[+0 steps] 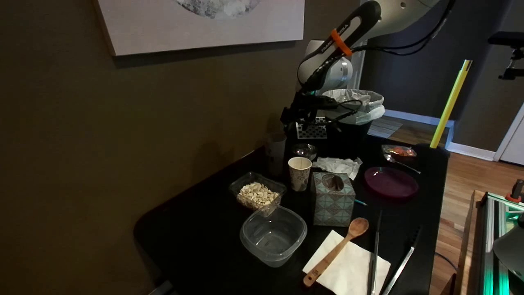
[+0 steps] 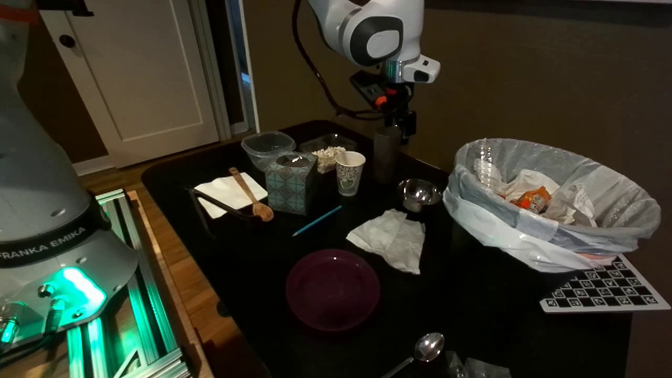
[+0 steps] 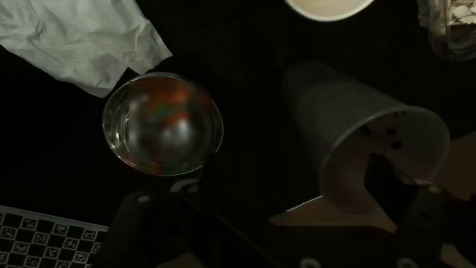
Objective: Push the closest cup forward, then then pour out the contents from the furthest cup into the closest cup
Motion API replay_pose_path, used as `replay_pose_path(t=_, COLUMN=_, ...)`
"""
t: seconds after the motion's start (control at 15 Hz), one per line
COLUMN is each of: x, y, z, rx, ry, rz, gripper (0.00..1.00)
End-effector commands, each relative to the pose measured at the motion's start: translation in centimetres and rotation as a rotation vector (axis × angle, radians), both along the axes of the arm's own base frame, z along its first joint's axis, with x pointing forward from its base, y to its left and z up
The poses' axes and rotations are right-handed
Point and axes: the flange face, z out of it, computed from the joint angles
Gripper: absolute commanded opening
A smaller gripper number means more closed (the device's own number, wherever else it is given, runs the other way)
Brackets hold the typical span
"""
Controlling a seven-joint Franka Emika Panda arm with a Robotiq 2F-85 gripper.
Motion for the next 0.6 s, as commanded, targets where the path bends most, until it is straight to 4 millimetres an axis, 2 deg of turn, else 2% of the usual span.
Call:
replay_pose_path(t=0.0, x=2.1, y=0.4, z=-1.6, rx=0.012, ry=0.020, rz=0.022, gripper=1.00)
replay_pose_path(t=0.27, x=3.3, y=0.8, z=-2.5, rx=0.012, ry=0.015, rz=0.026, gripper=0.99)
replay_pose_path(t=0.4, x=3.8, y=0.9, z=-2.6, rx=0.013, ry=0.011, rz=0.028, gripper=0.86)
replay_pose_path(t=0.53, x=4.2, y=1.0, z=-2.8, rx=0.015, ry=0.007, rz=0.029, gripper=0.66)
